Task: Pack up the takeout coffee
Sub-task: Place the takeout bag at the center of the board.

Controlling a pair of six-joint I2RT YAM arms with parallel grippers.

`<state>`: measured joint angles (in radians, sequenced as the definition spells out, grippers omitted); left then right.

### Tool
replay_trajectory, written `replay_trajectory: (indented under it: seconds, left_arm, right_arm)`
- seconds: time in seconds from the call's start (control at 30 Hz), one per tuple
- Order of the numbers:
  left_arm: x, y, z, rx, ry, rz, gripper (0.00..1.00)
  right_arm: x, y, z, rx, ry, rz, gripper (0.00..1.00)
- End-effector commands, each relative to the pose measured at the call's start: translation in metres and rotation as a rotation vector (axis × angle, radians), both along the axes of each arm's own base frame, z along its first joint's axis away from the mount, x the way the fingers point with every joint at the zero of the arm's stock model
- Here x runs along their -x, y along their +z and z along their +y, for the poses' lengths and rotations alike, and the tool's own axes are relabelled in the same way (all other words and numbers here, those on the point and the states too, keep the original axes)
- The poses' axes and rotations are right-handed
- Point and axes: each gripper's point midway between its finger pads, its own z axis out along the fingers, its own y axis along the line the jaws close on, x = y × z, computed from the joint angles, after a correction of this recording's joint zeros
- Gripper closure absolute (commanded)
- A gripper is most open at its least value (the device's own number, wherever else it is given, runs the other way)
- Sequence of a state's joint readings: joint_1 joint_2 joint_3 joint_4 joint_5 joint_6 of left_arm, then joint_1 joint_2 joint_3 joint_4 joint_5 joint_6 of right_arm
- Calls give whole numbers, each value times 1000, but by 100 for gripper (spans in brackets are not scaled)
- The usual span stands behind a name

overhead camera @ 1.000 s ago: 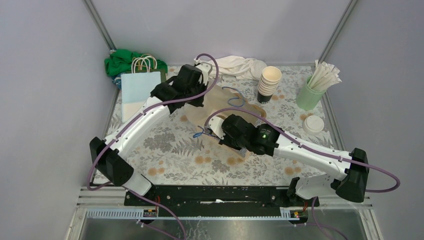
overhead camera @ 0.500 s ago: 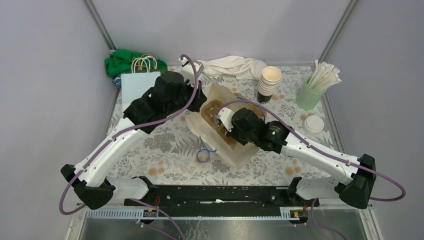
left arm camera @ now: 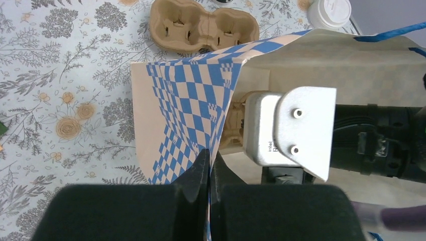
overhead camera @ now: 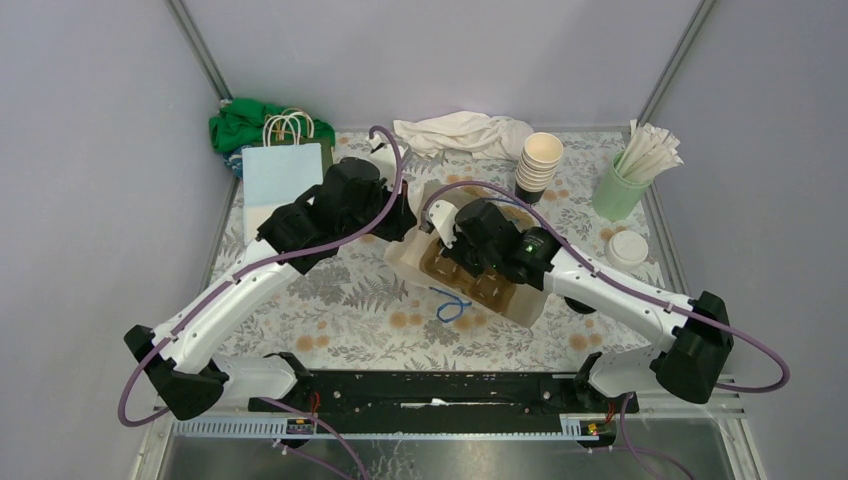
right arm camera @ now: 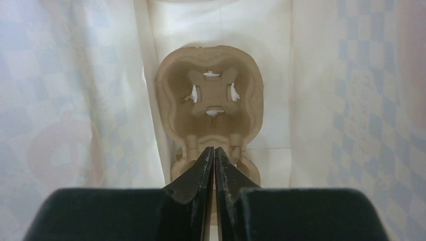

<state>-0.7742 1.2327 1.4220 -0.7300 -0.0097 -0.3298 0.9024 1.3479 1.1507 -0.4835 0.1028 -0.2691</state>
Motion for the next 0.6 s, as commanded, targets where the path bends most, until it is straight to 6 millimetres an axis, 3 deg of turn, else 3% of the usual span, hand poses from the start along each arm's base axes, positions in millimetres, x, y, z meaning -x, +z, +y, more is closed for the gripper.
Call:
replay_trajectory:
  seconds: [0.0, 0.13, 0.23, 0.4, 0.57]
  left_arm:
    - [3, 15, 6, 67, 54, -13, 100]
    - [8, 6, 17, 47, 103, 32, 100]
    - [6, 0, 25, 17, 159, 64, 100]
    - [-6, -13, 44, -34, 242, 109, 100]
    - [-19, -19, 76, -72, 370, 100, 100]
  right_arm:
    - [3, 10, 16, -48, 87, -2, 89]
    - [21, -1, 18, 10, 154, 0, 87]
    - [24, 9, 25, -24, 163, 22, 84]
    - [17, 67, 52, -123, 182, -9, 77]
    - [6, 127, 63, -224, 141, -73, 69]
